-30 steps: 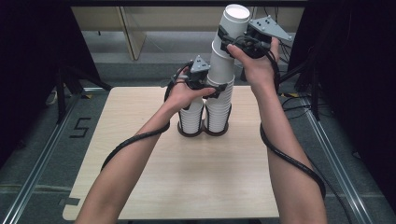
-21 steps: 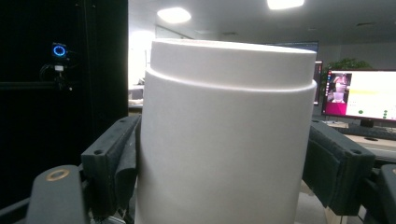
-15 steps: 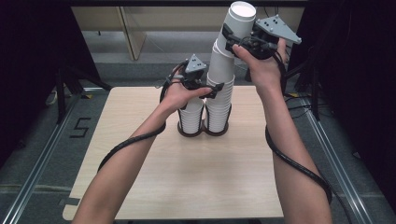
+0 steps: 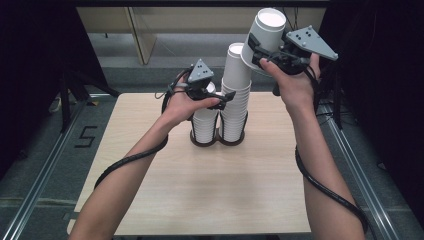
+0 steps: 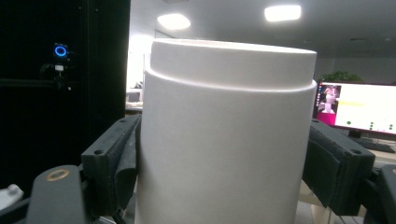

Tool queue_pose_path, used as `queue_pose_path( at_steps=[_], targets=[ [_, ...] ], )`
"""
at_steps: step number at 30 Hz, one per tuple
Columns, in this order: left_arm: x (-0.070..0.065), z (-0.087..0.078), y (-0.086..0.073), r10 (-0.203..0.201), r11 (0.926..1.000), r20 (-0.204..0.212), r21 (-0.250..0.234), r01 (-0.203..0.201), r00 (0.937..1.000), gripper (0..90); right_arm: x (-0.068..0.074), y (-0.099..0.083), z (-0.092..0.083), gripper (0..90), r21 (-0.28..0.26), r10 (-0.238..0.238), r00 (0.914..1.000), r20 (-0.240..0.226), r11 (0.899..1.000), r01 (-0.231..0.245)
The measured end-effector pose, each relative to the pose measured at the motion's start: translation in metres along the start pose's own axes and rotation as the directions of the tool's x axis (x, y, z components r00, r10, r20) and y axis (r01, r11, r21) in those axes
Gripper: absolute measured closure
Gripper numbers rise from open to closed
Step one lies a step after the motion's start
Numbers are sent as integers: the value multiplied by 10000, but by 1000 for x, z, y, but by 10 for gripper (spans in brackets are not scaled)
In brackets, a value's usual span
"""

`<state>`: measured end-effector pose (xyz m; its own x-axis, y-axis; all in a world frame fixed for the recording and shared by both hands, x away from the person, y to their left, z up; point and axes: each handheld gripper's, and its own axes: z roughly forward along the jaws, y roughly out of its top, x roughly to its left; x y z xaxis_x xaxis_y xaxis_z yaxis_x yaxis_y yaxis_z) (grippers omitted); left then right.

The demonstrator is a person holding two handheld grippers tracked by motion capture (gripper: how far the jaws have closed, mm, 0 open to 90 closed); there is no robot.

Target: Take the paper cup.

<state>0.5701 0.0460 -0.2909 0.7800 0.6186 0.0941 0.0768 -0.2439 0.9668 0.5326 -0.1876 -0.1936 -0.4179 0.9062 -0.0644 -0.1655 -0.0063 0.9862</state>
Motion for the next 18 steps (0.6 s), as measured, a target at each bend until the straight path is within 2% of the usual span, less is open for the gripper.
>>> queue_pose_path(
  at_steps=[2, 10, 18],
  targets=[
    [-1, -2, -2, -62, 10000, -4, -17, 62, 10000, 15, -2, -2, -6, 206, 48, 36, 10000, -23, 10000, -36],
    [-9, -22, -10, 206, 9998, 90, -55, -206, 9997, 15, -7, -12, -24, 207, 168, -232, 9997, 25, 9996, 231],
    [-20, -35, -15, 435, 9991, 166, -10, -435, 9989, 16, -5, -25, -36, 207, 279, -252, 9997, -11, 9993, 253]
  ],
)
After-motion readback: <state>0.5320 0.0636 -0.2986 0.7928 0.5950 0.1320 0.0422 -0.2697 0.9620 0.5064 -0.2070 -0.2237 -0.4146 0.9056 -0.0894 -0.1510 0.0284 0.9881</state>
